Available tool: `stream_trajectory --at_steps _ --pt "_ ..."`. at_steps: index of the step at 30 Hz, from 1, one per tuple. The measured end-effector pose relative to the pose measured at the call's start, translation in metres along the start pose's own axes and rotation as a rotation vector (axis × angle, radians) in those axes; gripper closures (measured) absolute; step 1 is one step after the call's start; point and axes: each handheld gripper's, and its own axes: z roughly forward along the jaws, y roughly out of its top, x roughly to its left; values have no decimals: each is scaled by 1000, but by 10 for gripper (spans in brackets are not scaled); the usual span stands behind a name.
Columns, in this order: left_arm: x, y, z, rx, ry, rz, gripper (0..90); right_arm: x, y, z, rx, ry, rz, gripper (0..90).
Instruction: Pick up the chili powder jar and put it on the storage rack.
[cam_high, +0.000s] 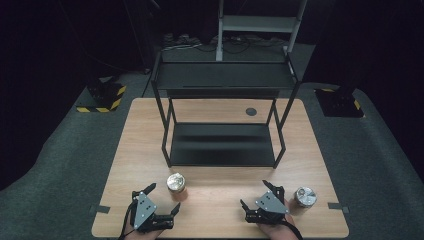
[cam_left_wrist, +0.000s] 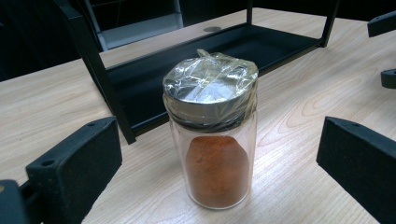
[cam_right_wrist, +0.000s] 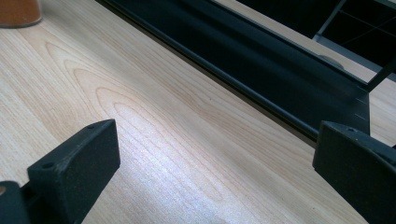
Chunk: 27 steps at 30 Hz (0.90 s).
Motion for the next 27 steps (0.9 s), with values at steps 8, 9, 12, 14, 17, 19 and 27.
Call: stream_trajectory --at_steps 8,9,12,14,17,19,27 --pt "1 -2 10 -29 -2 -47 4 -1 0 0 -1 2 4 0" --pt "1 -2 10 -29 -2 -47 4 -1 0 0 -1 2 4 0" --pt "2 -3 16 -35 -13 -63 4 -1 0 0 -2 2 6 0" --pt "3 -3 19 -40 -18 -73 4 -1 -1 0 -2 3 7 0" --pt "3 -4 21 -46 -15 -73 4 -1 -1 0 -3 2 6 0" --pt "3 -4 23 -49 -9 -80 4 -1 -1 0 -3 2 5 0" --pt "5 -5 28 -51 -5 -103 4 -1 -1 0 -4 4 2 0"
